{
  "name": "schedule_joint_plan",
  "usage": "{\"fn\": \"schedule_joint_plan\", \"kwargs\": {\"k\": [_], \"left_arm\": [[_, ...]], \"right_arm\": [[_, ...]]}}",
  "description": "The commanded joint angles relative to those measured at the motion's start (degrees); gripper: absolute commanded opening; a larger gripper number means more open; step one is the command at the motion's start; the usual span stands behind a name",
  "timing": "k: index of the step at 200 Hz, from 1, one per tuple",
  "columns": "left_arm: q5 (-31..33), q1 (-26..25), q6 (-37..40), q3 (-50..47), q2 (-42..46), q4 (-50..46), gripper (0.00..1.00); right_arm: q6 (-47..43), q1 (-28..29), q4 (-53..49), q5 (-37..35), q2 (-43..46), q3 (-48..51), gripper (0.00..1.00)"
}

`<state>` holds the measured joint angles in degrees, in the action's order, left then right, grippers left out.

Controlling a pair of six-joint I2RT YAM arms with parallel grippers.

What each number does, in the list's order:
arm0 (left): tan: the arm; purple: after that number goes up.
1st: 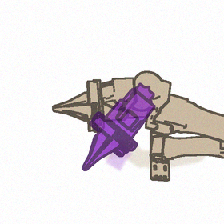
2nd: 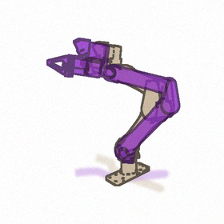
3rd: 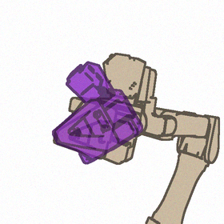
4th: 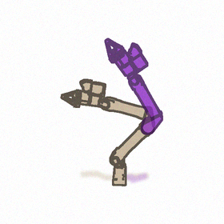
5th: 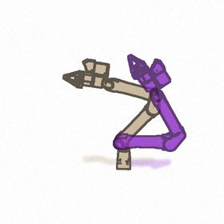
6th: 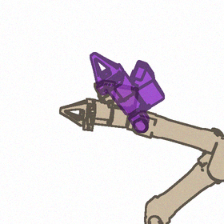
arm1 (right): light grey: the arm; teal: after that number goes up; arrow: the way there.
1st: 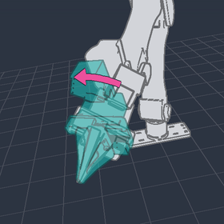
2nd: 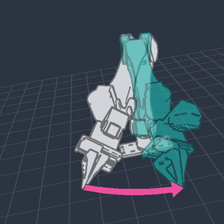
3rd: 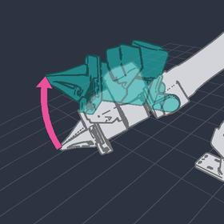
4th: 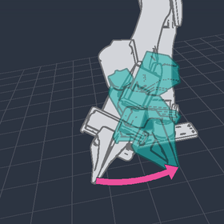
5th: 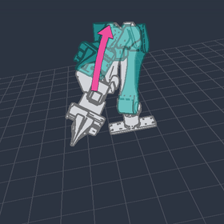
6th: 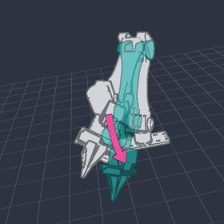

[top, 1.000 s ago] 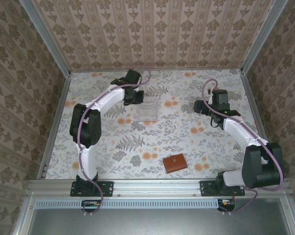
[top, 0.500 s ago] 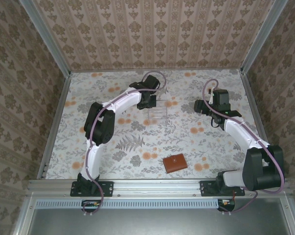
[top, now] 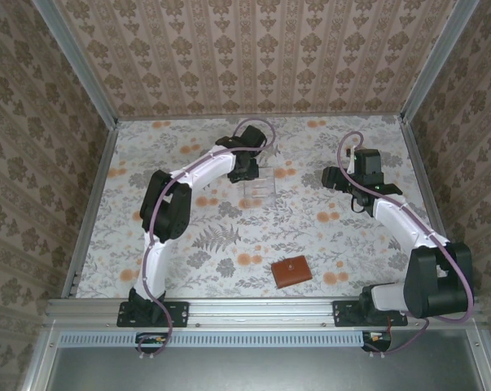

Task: Take the credit cards out of the card holder

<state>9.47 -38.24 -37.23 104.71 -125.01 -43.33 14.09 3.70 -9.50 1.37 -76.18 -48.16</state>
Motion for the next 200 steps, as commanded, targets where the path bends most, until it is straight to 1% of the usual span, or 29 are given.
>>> {"fn": "schedule_joint_plan", "kwargs": {"k": [1,43,56,82,89,97,121,128,154,170,173,182,200], "left_arm": [[0.5,-0.4,-0.2,1.9,1.1,-1.3,0.27],[0.3,0.0,1.8,0.0,5.9,-0.4,0.32],[0.0,0.5,2.7,-1.7,8.0,0.4,0.33],[-1.4,2.2,4.6,-5.8,12.7,1.5,0.36],[-2.0,2.8,5.0,-7.2,14.1,1.9,0.36],[-2.6,3.6,5.8,-8.9,15.5,2.3,0.37],[-4.1,6.5,8.1,-13.6,20.0,2.9,0.37],[-4.5,7.4,8.6,-15.0,21.0,3.2,0.37],[-6.1,10.7,11.9,-19.5,25.3,3.3,0.37],[-6.7,11.8,13.9,-22.0,27.7,3.0,0.38],[-6.8,13.3,14.3,-22.5,28.3,2.9,0.38],[-7.0,14.4,15.3,-23.8,29.7,2.9,0.38],[-7.6,15.9,16.9,-26.1,32.3,2.9,0.39]], "right_arm": [[1.4,0.9,-3.3,1.8,1.8,-1.4,0.86],[1.9,4.7,-12.1,6.5,1.8,-4.9,0.86],[2.7,6.2,-16.6,8.3,1.6,-6.2,0.86],[8.0,10.4,-25.7,9.3,1.3,-8.2,0.86],[10.5,11.7,-28.1,8.3,1.3,-8.7,0.85],[14.7,12.9,-30.8,7.3,1.3,-9.0,0.85],[29.0,15.8,-35.2,8.3,0.4,-8.6,0.86],[32.6,16.9,-35.0,9.2,0.3,-8.1,0.88],[49.7,21.0,-35.5,8.6,0.5,-6.2,0.96],[60.6,23.6,-34.3,9.3,1.3,-3.8,0.98],[62.5,24.1,-34.1,9.4,1.4,-3.3,0.98],[68.2,25.5,-33.7,9.4,1.8,-1.9,0.99],[78.0,28.3,-33.8,9.7,2.4,0.2,1.0]]}}
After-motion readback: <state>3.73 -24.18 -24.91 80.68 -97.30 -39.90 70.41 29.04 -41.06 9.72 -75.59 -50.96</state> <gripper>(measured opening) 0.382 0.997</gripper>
